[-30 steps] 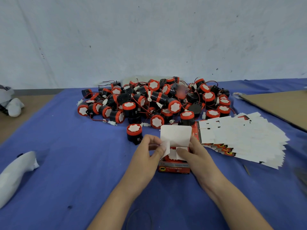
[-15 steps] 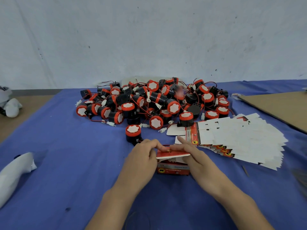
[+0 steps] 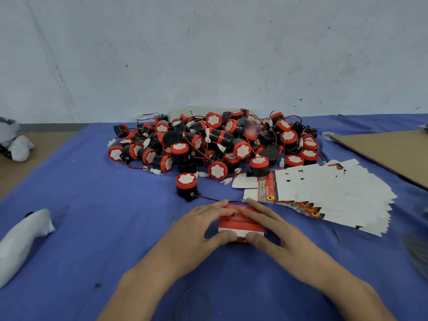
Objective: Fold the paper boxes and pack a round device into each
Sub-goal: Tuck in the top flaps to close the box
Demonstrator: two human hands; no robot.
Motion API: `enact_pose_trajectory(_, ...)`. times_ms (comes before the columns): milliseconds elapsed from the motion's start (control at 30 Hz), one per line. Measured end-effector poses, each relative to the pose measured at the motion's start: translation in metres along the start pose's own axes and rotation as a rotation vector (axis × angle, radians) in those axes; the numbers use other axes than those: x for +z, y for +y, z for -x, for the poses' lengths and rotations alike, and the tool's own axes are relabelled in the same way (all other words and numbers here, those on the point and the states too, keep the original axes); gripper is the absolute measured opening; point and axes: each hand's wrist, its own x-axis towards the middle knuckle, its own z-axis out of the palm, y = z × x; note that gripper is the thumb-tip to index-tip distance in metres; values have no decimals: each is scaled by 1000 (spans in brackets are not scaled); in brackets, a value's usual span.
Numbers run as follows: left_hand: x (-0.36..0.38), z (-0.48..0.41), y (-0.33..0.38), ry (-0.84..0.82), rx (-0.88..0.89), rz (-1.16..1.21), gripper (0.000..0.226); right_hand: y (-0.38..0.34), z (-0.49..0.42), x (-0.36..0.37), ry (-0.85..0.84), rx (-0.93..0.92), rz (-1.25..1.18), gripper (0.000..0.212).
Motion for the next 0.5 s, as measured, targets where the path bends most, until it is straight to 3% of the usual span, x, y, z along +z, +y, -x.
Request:
enact_pose_trajectory(233, 3, 5, 0, 130, 89, -107, 41, 1, -1, 5, 79, -33, -76, 34)
enact_pose_trajectory(400, 4, 5, 1, 145, 63, 94, 48, -1, -2, 4, 83, -31, -107, 29)
enact_pose_trajectory(500, 4, 4, 4, 171, 58, 189, 38, -3, -2, 4, 94, -6, -142, 34)
